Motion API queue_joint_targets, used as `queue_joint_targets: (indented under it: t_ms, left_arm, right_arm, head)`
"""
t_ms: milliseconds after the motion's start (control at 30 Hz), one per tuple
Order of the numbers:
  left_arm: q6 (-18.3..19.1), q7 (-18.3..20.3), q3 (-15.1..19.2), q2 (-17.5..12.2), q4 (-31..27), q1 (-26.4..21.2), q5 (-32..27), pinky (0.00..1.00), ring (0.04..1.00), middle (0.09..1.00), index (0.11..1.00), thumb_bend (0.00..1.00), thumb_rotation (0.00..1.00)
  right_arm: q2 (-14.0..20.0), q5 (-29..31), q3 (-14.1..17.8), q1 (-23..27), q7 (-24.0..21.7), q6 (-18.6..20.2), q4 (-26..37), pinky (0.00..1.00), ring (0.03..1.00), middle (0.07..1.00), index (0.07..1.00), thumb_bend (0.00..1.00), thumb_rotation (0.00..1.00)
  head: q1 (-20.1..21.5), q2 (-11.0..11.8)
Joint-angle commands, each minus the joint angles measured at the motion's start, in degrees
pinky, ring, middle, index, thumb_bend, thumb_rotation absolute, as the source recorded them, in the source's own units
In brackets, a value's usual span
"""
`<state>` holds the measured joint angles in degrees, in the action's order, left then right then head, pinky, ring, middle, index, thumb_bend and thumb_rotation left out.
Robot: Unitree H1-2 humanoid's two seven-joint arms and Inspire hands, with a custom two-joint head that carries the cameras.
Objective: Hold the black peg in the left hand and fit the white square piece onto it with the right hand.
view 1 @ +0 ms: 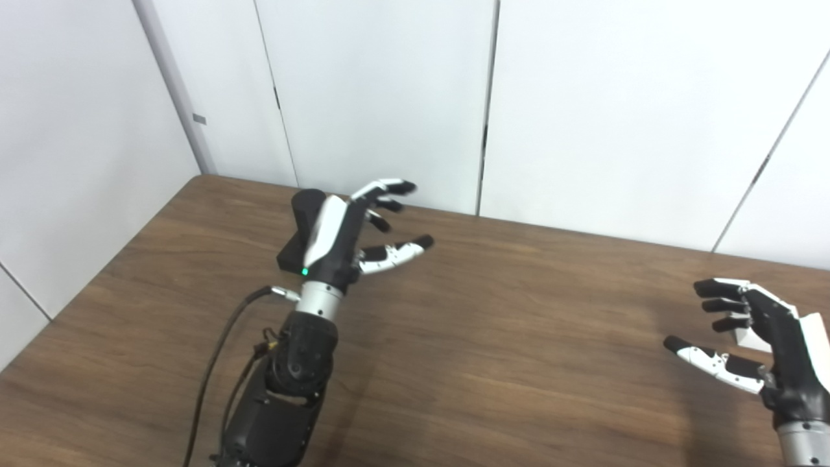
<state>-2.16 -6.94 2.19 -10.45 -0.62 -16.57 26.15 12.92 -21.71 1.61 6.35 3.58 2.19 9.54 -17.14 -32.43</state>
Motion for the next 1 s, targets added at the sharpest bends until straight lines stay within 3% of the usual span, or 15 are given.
queue_joint_targets:
  t_ms: [0, 133, 333, 633, 800, 967]
  left_arm:
    - [1.7, -2.7, 1.2, -1.6, -2.5, -3.1, 2.9, 0.61, 0.762, 0.796, 0.766, 0.82, 0.22]
    - [3.6, -3.9, 2.5, -2.3, -2.4, -3.8, 3.8, 0.68, 0.821, 0.831, 0.781, 0.82, 0.23]
    - [3.8, -6.2, 4.0, -4.6, 0.1, -5.4, 4.4, 0.63, 0.799, 0.798, 0.786, 0.82, 0.22]
    - [3.2, -10.2, 4.1, -8.3, 5.7, -8.1, 6.7, 0.75, 0.876, 0.873, 0.798, 0.83, 0.27]
    - [7.1, -13.3, 3.7, -9.8, 9.2, -10.0, 11.1, 0.74, 0.897, 0.905, 0.828, 0.90, 0.33]
    - [8.9, -13.6, 3.8, -10.1, 9.3, -9.5, 11.2, 0.71, 0.894, 0.913, 0.840, 0.89, 0.31]
  right_arm:
    - [0.9, 0.2, 0.3, 1.7, 0.3, -2.1, 1.1, 0.53, 0.645, 0.678, 0.635, 0.58, 0.00]
    - [0.8, 0.3, 0.3, 1.6, 0.2, -1.9, 1.4, 0.53, 0.648, 0.679, 0.635, 0.58, 0.00]
    - [1.0, 0.1, 0.3, 1.6, 0.0, -1.4, 1.5, 0.53, 0.644, 0.679, 0.636, 0.57, 0.00]
    - [1.0, 0.3, 0.5, 1.6, -0.4, -1.9, 1.5, 0.53, 0.647, 0.677, 0.638, 0.57, 0.00]
    - [0.8, 0.0, 0.5, 1.7, -0.4, -1.1, 1.5, 0.54, 0.654, 0.683, 0.643, 0.57, 0.00]
    - [0.4, 0.2, 0.4, 1.6, -0.9, -0.4, 2.1, 0.53, 0.653, 0.683, 0.643, 0.57, 0.00]
  head:
    - [-0.1, 0.0]
    - [-0.3, 0.0]
    - [-0.4, -0.1]
    - [-0.6, -0.2]
    - [-0.5, 0.0]
    - [-0.3, 0.1]
